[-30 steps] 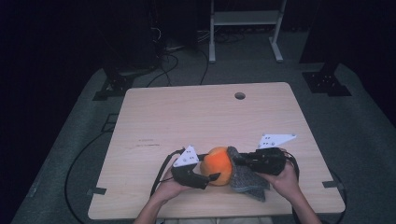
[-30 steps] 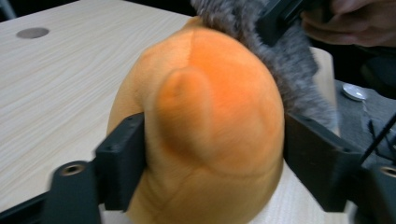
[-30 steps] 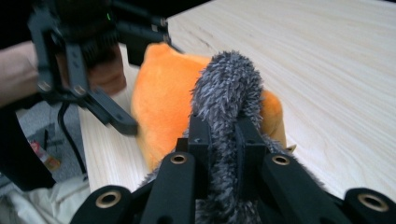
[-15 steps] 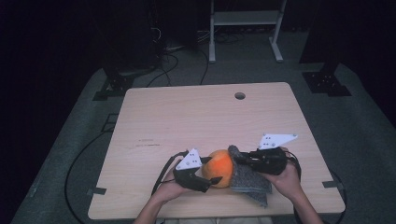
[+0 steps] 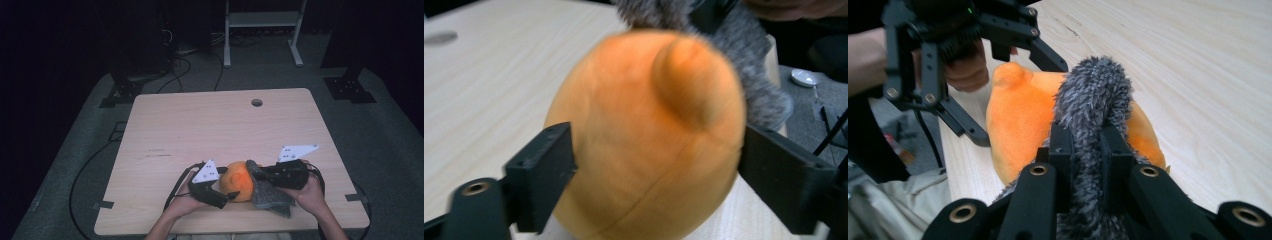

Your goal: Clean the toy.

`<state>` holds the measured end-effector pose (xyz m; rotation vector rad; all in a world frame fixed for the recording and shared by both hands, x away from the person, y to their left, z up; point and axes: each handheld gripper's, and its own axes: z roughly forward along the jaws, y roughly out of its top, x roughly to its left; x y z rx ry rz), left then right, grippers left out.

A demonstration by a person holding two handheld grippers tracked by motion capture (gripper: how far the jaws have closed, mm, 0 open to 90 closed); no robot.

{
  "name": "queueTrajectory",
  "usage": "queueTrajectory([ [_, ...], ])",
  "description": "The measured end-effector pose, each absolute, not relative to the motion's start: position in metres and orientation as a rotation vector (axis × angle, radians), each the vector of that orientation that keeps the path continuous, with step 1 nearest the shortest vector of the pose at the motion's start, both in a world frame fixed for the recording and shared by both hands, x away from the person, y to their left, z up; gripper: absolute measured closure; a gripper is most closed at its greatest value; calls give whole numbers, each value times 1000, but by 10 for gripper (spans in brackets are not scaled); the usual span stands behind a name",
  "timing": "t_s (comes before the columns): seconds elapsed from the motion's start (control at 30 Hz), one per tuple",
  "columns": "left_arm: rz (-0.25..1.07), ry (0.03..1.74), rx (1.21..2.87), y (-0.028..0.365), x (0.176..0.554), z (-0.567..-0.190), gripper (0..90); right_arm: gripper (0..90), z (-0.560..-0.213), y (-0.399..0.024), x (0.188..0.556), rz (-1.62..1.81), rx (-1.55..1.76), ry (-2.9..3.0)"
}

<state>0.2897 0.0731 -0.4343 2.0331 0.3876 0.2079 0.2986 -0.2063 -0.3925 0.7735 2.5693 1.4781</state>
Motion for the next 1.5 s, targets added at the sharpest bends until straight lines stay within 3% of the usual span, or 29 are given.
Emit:
queueTrajectory([
  [0.17, 225, 423, 2003, 73, 290, -437, 313, 792, -384, -203, 292, 1510, 693, 2570],
  [0.4, 235, 402, 2015, 71, 286, -437, 344, 789, -371, -173, 278, 1430, 534, 2594],
  [0.57, 247, 339, 2038, 67, 283, -438, 339, 791, -377, -198, 291, 1395, 665, 2596],
  [0.77, 316, 191, 2106, 59, 271, -439, 328, 788, -369, -183, 281, 1409, 562, 2659],
  [0.93, 273, 263, 2062, 57, 276, -438, 163, 789, -372, -184, 282, 1396, 558, 2697],
  [0.97, 287, 246, 2070, 56, 274, -439, 162, 789, -372, -182, 279, 1382, 541, 2709],
  [1.1, 297, 239, 2069, 60, 273, -439, 298, 788, -370, -184, 282, 1336, 562, 2702],
  [1.3, 274, 223, 2055, 61, 275, -441, 300, 789, -384, -225, 301, 1320, 776, 2640],
  [1.5, 284, 190, 2075, 60, 274, -441, 286, 788, -377, -211, 293, 1412, 659, 2684],
])
